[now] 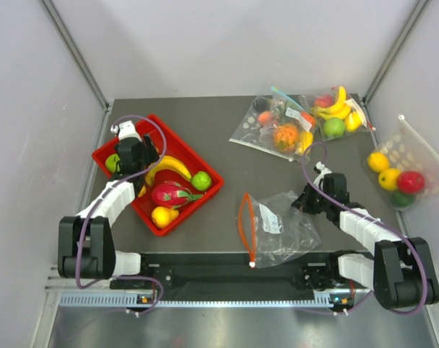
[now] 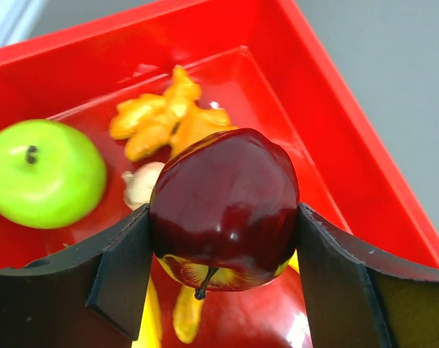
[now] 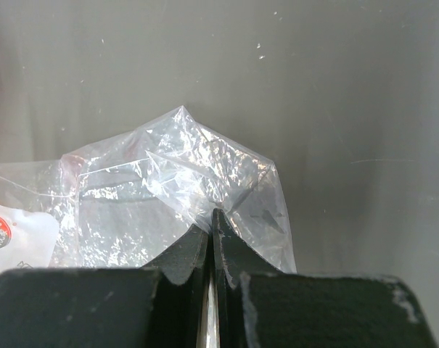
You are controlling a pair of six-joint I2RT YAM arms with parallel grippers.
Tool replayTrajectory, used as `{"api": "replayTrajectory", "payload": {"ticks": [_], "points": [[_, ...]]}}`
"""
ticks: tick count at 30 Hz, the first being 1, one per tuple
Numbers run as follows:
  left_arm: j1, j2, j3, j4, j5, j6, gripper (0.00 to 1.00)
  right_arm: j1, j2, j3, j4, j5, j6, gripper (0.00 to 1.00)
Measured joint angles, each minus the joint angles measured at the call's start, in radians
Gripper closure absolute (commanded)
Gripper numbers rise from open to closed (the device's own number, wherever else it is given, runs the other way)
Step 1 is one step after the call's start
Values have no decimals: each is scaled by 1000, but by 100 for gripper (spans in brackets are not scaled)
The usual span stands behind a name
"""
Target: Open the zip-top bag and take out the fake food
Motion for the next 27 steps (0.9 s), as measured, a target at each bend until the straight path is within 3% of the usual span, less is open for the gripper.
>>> {"api": "replayTrajectory", "payload": {"ticks": [3,5,6,7,17,27], "points": [[11,20,7,3,-22,10,24,0,0,0,0,-2,0,100],[14,20,7,5,-33,18,22,0,0,0,0,-3,-1,100],[14,20,7,6,-40,24,15,0,0,0,0,-4,-1,100],[14,20,8,5,-45,28,1,0,0,0,0,-5,-1,100],[14,-19,39,-27,-94,34,1,0,0,0,1,-6,-7,100],[14,-184,55,-125,-55,26,1,0,25,65,6,-19,11,100]]}}
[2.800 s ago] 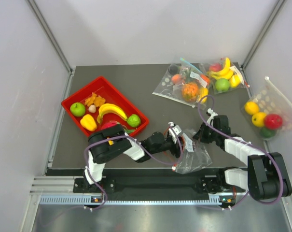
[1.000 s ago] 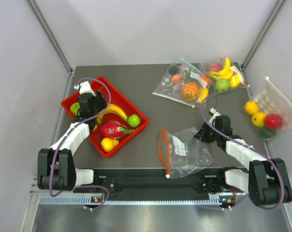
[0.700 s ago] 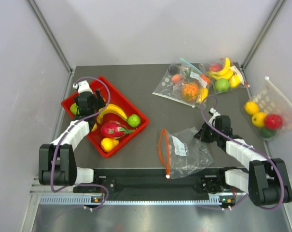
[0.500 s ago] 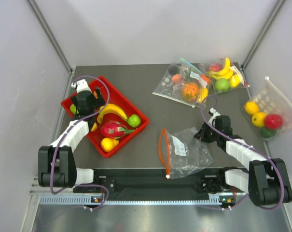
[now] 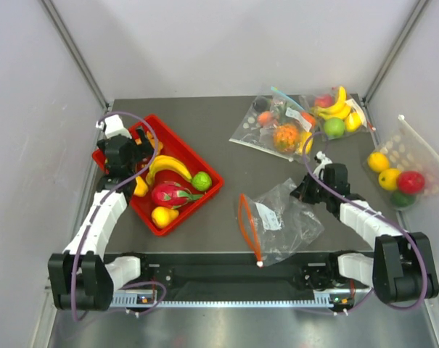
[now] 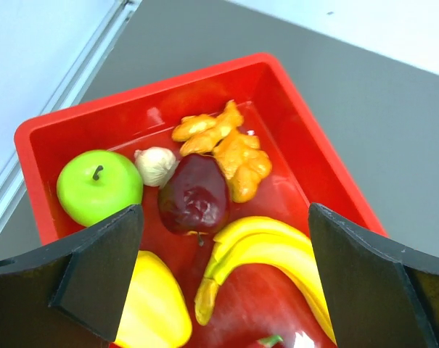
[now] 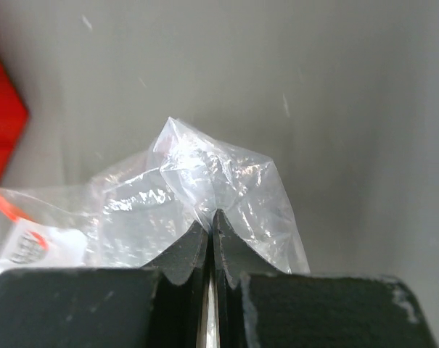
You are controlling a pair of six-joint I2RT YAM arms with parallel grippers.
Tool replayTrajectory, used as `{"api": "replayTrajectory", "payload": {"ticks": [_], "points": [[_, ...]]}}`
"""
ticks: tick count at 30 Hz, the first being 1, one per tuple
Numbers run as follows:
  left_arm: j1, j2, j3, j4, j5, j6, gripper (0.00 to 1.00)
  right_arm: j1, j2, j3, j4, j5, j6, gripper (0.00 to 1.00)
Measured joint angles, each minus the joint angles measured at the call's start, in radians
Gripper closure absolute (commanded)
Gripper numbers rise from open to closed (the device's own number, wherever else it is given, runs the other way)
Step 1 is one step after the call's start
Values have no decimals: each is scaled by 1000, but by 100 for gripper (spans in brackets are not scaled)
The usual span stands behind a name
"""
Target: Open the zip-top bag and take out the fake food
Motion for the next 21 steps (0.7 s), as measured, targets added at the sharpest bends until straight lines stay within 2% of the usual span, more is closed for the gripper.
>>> {"api": "replayTrajectory", "payload": {"ticks": [4,7,8,10,13,14,17,21], "points": [[-13,-55,24,-69,40,-4,1,0,44,100,5,-2,-1,98],[-38,-89,40,-126,62,-7,1,0,83,171,10,-1,-7,67],[-44,-97,48,-150,68,-8,1,0,95,191,9,-1,-12,44],[-53,-108,74,-202,86,-9,1,0,108,219,3,1,-23,24],[-53,-112,125,-272,113,-12,1,0,108,248,-21,12,-50,17],[-53,-114,140,-288,122,-14,1,0,107,257,-32,19,-58,7],[-53,-116,190,-349,167,-19,1,0,61,262,-89,54,-85,4],[-54,-117,246,-421,208,-17,1,0,-90,268,-180,120,-123,3]]}}
